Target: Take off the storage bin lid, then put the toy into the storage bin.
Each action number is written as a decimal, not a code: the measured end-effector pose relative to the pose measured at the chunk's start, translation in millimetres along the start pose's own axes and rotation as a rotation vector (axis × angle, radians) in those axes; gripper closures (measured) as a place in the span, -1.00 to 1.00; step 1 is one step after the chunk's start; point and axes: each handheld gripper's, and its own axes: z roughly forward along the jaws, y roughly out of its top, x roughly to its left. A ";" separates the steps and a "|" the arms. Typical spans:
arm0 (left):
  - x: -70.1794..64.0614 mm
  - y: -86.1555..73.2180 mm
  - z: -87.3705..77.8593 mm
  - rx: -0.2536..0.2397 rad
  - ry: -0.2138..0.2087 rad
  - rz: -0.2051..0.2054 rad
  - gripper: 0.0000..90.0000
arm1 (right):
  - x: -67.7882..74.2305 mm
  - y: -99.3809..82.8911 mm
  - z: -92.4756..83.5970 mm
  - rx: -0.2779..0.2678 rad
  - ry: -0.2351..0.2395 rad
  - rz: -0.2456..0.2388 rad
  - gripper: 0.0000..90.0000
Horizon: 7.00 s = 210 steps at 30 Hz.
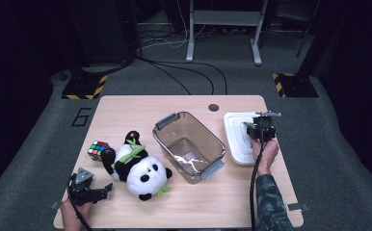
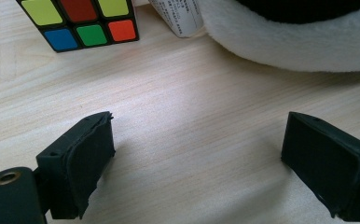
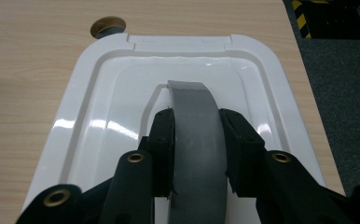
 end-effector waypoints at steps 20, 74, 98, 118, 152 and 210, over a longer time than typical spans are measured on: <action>-0.2 -0.1 -0.3 0.001 0.002 0.004 -0.80 | 5.1 -24.0 33.9 0.048 -0.062 0.008 0.47; 0.2 0.2 0.2 0.001 0.003 -0.004 -0.80 | -10.7 -165.4 -56.9 0.049 0.205 -0.183 -1.00; 2.9 1.4 -0.2 0.014 0.010 -0.023 -0.80 | -9.7 -170.1 -58.5 0.036 0.181 -0.218 -1.00; -2.8 49.5 -57.5 -0.041 -0.084 0.004 -0.98 | -9.4 -170.0 -58.4 0.036 0.178 -0.216 -1.00; -50.4 137.8 -42.0 -0.051 -0.185 0.231 -0.99 | -8.7 -169.4 -57.8 0.035 0.173 -0.205 -1.00; -57.3 131.8 -38.8 -0.095 -0.251 0.255 0.68 | -8.9 -168.6 -57.0 0.033 0.173 -0.212 -0.99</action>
